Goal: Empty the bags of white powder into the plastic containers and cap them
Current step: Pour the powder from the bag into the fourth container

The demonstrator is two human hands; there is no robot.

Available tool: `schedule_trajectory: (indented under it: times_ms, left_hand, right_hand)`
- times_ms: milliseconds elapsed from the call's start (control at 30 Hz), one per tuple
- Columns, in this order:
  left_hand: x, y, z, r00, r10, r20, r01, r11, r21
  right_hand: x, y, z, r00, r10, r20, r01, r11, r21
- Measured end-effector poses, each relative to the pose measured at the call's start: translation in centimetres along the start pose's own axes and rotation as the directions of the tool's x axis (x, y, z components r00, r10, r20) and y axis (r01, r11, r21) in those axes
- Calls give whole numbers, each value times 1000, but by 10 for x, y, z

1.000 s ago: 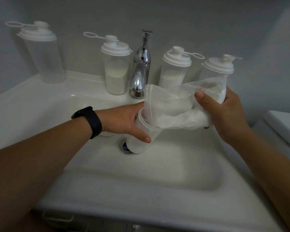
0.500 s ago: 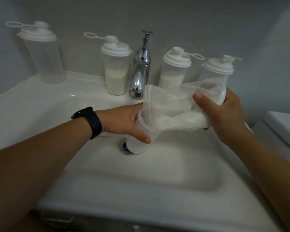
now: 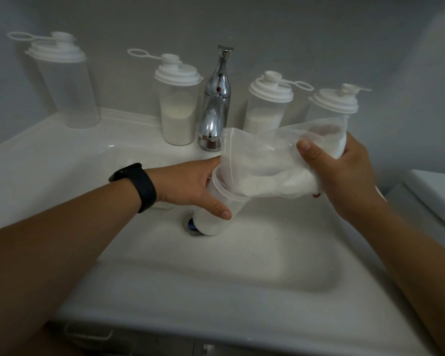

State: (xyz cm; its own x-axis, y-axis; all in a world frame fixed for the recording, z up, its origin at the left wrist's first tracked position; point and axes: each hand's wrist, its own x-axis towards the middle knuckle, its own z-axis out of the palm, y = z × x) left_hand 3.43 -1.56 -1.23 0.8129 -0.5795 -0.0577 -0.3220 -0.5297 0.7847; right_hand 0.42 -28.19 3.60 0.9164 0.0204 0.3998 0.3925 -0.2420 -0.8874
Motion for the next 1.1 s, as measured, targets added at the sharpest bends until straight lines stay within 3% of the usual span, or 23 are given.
schedule_trajectory:
  times_ms: [1100]
  left_hand:
    - [0, 1, 0, 1000, -9, 12, 8, 1000, 12]
  right_hand:
    - [-1, -2, 0, 999, -35, -7, 35, 999, 1]
